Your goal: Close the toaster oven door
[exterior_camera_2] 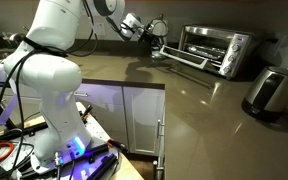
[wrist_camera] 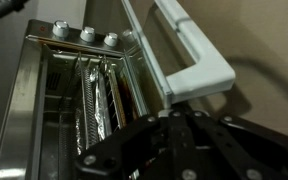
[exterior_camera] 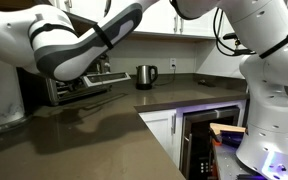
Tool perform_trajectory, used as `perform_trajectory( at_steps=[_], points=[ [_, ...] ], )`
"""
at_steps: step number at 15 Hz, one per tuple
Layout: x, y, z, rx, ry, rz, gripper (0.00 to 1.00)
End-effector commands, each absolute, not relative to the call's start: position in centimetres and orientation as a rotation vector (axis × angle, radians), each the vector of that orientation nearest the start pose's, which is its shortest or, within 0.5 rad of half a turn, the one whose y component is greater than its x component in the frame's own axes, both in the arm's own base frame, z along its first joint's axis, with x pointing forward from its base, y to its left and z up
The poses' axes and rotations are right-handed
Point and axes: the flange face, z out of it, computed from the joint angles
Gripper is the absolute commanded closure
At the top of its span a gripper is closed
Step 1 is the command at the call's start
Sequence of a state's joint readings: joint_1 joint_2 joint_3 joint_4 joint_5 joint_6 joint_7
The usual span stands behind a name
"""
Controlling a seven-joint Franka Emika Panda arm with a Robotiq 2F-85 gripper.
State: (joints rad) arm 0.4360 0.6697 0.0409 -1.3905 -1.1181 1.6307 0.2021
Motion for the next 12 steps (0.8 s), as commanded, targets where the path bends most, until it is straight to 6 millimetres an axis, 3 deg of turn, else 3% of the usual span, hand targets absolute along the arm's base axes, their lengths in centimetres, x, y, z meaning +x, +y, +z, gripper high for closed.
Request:
perform_trajectory(
  at_steps=[1,12],
  points=[
    [67.4,22.8,34.7,1.851,0.597,-0.021,1.00],
    [68.5,23.0,37.0,1.769,0.538,0.114,1.00]
  ],
)
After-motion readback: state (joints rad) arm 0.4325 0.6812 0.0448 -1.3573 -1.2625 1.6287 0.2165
